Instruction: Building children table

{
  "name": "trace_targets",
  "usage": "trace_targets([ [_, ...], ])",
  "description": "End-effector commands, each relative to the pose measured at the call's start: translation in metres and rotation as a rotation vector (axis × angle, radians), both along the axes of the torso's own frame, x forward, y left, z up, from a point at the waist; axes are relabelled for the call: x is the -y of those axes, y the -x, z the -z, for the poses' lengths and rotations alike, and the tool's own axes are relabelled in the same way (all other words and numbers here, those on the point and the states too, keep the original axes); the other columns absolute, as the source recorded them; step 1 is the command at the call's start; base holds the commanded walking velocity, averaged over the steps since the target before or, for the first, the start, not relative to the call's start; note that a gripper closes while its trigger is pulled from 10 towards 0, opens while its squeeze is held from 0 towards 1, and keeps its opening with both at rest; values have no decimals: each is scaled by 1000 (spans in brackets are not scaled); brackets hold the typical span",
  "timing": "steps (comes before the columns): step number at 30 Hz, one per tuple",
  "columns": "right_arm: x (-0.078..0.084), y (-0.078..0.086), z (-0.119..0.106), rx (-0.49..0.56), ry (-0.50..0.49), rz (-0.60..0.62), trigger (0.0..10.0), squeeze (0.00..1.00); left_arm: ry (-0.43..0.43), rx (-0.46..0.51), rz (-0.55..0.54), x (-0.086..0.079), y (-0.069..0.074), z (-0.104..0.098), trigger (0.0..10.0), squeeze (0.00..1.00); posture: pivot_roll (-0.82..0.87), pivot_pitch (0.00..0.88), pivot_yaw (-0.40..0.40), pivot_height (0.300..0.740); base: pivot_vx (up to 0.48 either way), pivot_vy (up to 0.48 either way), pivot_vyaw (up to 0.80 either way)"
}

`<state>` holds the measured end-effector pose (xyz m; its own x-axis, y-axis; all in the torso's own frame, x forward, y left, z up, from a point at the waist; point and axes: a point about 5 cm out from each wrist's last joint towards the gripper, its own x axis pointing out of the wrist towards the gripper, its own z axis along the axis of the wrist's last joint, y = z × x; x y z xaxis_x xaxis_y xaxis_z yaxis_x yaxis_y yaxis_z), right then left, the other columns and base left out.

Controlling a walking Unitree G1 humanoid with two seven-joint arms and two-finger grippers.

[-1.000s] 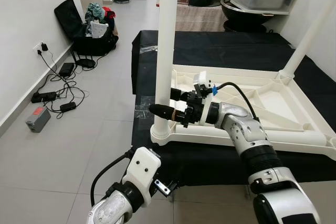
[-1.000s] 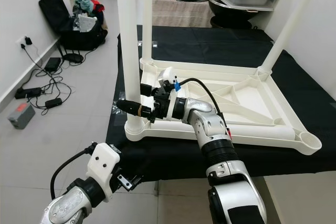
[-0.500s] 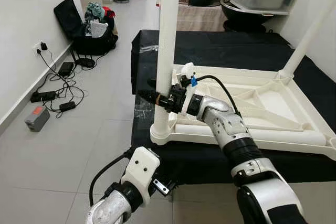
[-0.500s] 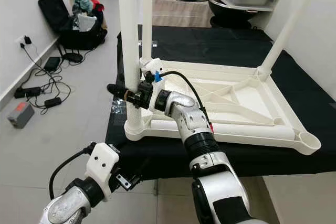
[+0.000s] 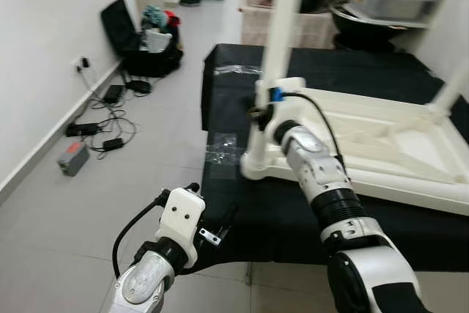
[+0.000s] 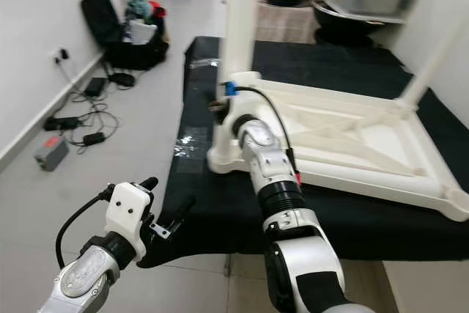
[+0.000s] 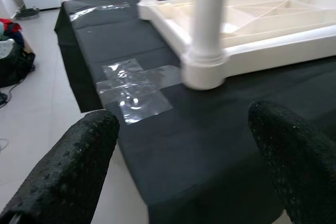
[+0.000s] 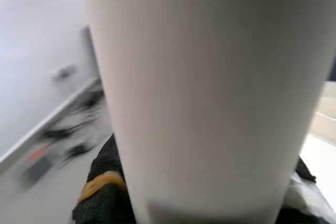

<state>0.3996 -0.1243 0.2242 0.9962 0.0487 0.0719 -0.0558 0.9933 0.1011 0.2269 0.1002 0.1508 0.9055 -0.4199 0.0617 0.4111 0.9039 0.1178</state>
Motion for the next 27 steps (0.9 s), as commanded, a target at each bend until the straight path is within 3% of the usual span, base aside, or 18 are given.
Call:
trace_targets([
  [1, 20, 12, 30, -117, -87, 303, 0, 0, -30, -2, 11, 2, -1, 3, 10000, 0, 118, 102, -82, 740, 0, 0, 0],
  [6, 14, 18, 33, -123, -154, 394, 0, 0, -40, 2, 15, 3, 0, 3, 10000, 0, 122, 102, -83, 740, 0, 0, 0],
  [11, 3, 19, 32, -126, -194, 393, 0, 0, -41, 0, 15, 3, 0, 4, 10000, 0, 120, 104, -81, 740, 0, 0, 0],
  [12, -2, 17, 28, -117, -200, 361, 10000, 0, -39, 1, 15, 3, 0, 4, 10000, 0, 120, 103, -84, 740, 0, 0, 0],
  [13, -6, 16, 25, -112, -202, 345, 10000, 0, -37, 1, 16, 4, 0, 4, 10000, 0, 120, 103, -84, 740, 0, 0, 0],
  [14, -9, 15, 16, -53, -186, 290, 10000, 1000, -36, 1, 16, 4, 0, 4, 10000, 0, 114, 105, -82, 740, 0, 0, 0],
  [18, -2, 15, 2, 50, -110, 263, 10000, 1000, -37, 2, 19, 4, 0, 4, 10000, 0, 114, 103, -85, 740, 0, 0, 0],
  [20, -2, 15, 2, 50, -110, 263, 10000, 1000, -37, 2, 19, 4, 0, 4, 10000, 0, 114, 103, -85, 740, 0, 0, 0],
  [21, 3, 15, 1, 71, -84, 267, 10000, 153, -38, 2, 18, 4, 0, 5, 10000, 0, 112, 101, -84, 740, 0, 0, 0],
  [22, 7, 16, 1, 103, -60, 237, 10000, 0, -38, 2, 18, 4, 0, 5, 10000, 0, 111, 100, -82, 740, 0, 0, 0],
  [23, 7, 16, 1, 103, -60, 237, 10000, 0, -38, 2, 18, 4, 0, 5, 10000, 0, 111, 100, -82, 740, 0, 0, 0],
  [25, 15, 15, 2, 172, -37, 80, 10000, 0, -34, 1, 25, 5, 1, 5, 10000, 0, 113, 93, -79, 740, 0, 0, 0],
  [26, 15, 15, 2, 172, -37, 80, 10000, 0, -34, 1, 25, 5, 1, 5, 10000, 0, 113, 93, -79, 740, 0, 0, 0],
  [27, 15, 14, 6, 169, -43, -73, 10000, 0, -32, 2, 30, 5, 1, 5, 10000, 0, 113, 90, -80, 740, 0, 0, 0],
])
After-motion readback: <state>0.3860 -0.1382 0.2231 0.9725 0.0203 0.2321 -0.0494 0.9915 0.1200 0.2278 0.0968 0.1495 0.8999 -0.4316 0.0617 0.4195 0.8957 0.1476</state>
